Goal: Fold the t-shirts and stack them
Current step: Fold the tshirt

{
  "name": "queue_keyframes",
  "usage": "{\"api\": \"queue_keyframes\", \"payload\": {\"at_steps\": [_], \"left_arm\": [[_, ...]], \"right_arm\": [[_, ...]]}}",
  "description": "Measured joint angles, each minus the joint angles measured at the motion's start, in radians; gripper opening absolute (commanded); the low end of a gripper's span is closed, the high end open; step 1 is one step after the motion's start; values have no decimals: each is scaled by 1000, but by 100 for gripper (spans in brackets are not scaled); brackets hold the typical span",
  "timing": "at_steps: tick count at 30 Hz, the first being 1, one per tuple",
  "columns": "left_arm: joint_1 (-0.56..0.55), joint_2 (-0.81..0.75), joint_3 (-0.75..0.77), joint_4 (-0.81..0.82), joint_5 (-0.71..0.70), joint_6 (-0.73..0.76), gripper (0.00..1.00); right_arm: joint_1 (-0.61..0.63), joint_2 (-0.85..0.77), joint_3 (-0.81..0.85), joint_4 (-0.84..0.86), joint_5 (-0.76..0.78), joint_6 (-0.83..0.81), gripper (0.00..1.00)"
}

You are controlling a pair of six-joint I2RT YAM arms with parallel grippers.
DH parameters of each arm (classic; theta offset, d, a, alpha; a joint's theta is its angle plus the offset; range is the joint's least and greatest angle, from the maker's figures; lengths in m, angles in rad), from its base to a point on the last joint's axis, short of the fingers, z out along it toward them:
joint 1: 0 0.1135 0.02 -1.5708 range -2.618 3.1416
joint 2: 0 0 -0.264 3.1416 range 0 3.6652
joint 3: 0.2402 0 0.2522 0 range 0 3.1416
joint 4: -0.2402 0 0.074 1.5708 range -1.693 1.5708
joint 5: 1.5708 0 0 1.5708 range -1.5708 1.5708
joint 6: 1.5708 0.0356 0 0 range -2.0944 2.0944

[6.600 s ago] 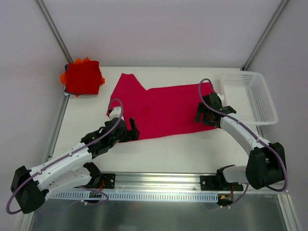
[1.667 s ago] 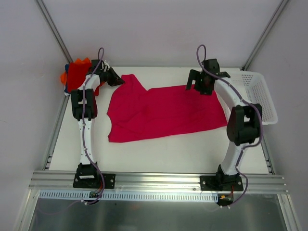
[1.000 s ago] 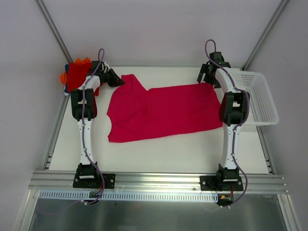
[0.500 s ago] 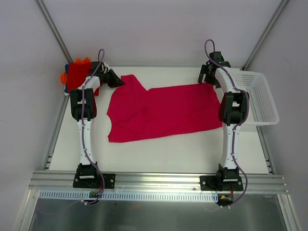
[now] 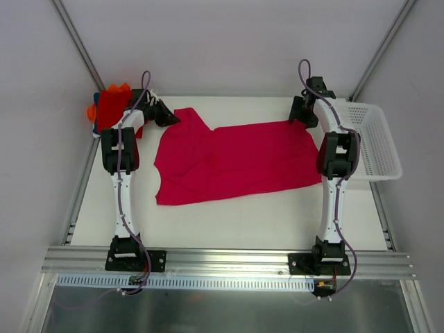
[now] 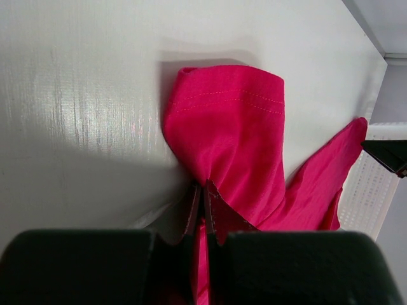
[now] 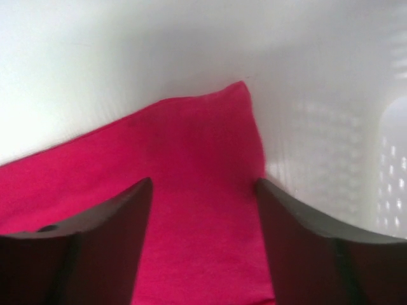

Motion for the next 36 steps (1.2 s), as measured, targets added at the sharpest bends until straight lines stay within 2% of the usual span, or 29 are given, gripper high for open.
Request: {"api": "queue_keyframes", "payload": {"at_steps": [3, 4, 5, 7, 17, 25, 36], "left_arm": [[0, 0, 0, 0, 0, 0, 0], [0, 0, 0, 0, 0, 0, 0], [0, 0, 0, 0, 0, 0, 0], [0, 0, 0, 1, 0, 0, 0], [0, 0, 0, 2, -2, 0, 0], [0, -51, -36, -6, -34, 6, 0], [0, -306, -57, -11, -42, 11, 0]], "right_arm": [[-11, 3, -3, 0, -1, -1, 56], [-14, 4, -3, 1, -4, -1, 49], [-17, 4, -6, 2, -5, -1, 30], [-28, 8, -10, -3, 0, -2, 1], [-50, 11, -21, 2, -22, 10, 0], [-50, -42, -111, 56, -31, 29, 0], [-68, -131, -152, 11, -37, 69, 1]]}}
